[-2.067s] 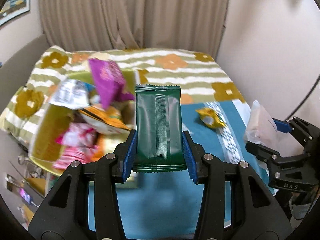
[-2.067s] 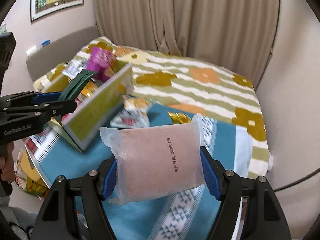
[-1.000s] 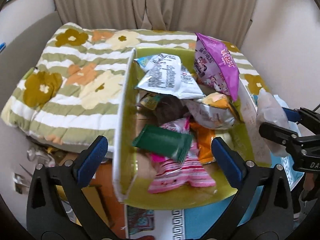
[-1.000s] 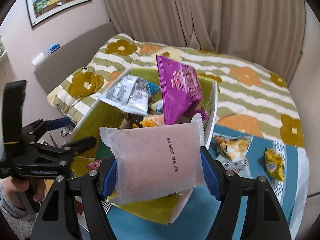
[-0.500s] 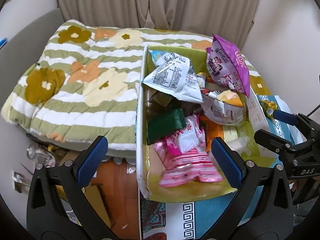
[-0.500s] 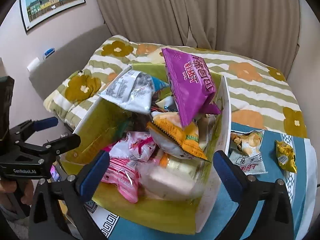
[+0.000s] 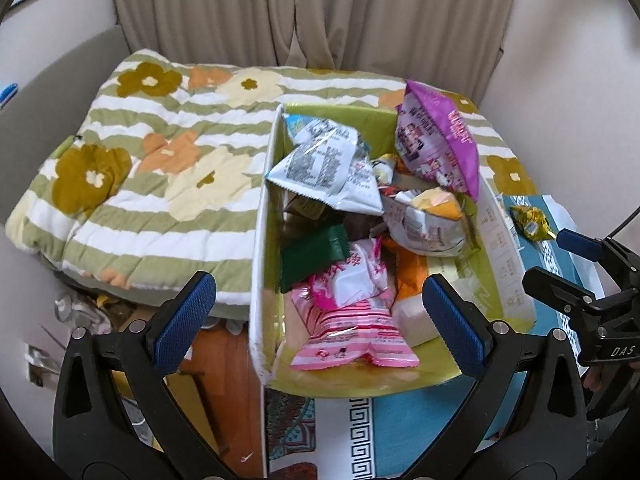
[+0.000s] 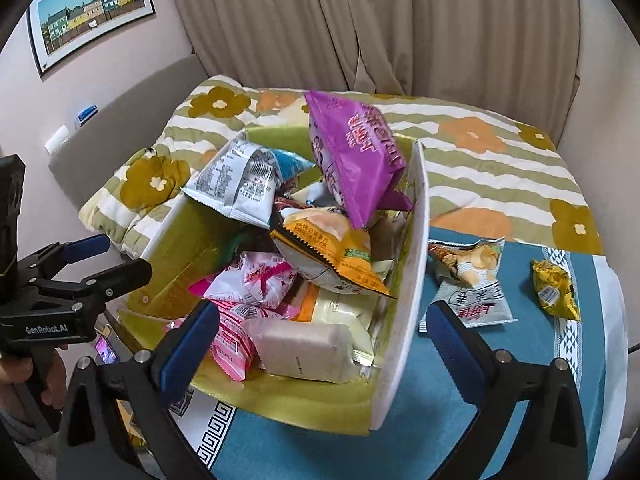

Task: Organize snacks
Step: 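Move both tools back over the last two bags on the cloth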

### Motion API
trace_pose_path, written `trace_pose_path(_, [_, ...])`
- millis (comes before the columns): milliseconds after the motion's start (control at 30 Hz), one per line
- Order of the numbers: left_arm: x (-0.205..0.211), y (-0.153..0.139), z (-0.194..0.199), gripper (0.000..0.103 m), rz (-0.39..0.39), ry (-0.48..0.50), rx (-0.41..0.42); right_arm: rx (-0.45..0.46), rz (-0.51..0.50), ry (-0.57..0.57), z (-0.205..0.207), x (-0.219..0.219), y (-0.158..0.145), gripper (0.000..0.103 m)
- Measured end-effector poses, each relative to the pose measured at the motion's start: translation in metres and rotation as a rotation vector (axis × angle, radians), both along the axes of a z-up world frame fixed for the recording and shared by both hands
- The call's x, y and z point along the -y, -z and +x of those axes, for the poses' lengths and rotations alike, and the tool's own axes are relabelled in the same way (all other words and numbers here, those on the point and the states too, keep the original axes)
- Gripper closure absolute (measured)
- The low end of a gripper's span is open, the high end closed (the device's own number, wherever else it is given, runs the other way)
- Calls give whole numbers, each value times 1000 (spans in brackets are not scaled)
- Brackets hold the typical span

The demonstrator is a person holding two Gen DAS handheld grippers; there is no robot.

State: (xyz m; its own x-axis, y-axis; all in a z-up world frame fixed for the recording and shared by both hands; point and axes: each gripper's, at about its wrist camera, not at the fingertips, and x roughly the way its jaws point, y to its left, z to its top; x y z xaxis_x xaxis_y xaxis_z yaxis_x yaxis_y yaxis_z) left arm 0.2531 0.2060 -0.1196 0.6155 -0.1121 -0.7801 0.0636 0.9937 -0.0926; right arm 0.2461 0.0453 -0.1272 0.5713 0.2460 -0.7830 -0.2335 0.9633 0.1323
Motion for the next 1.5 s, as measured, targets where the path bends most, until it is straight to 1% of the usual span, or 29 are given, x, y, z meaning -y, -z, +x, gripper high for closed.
trace_pose_path(200, [31,-19,-18,1,9,-29,44,50,33,-5,-14,30,-18,0])
trace_pose_path(300, [49,-28,-26,1,6,-37,64,83,26,3,-23,48,-28,0])
trace_pose_path(467, [95,-38,-39,1,16,-37,98,118,12,36,-38,88,-41,0])
trace_pose_path(567, [123,-37,-45,1,26,-37,105,129,5,56,-45,113,-44,0])
trace_pose_path(667, [151,-32,-51,1,35,-41,99,134,19,74,-52,142,-44,0])
trace_pose_path(767, [174,-29,-52,1,33,-52,93,126,19,84,-54,169,-41,0])
trace_pose_path(833, [195,-24,-51,1,63,-67,101,121,11,80,-53,186,-40,0])
trace_pose_path(967, [234,-11,-41,1,90,-79,102,134,-19,52,-48,218,-37,0])
trace_pose_path(1033, [254,-6,-32,1,100,-85,105,117,-22,32,-40,235,-30,0])
trace_pose_path(1100, [278,-1,-21,1,109,-68,110,124,-30,11,-33,250,-26,0])
trace_pose_path(1200, [302,4,-7,1,115,-48,122,115,-78,-10,-18,260,-20,0])
trace_pose_path(1267, [316,11,5,1,133,-37,120,114,-85,-11,-11,266,-17,0])
trace_pose_path(1333, [325,21,18,0,153,-37,107,119,-79,-4,-2,274,-13,0])
trace_pose_path(1433, [331,46,43,0,135,-51,56,103,-71,1,13,283,-3,0])
trace_pose_path(1500, [335,61,58,1,138,-59,22,89,-78,-3,24,285,4,0])
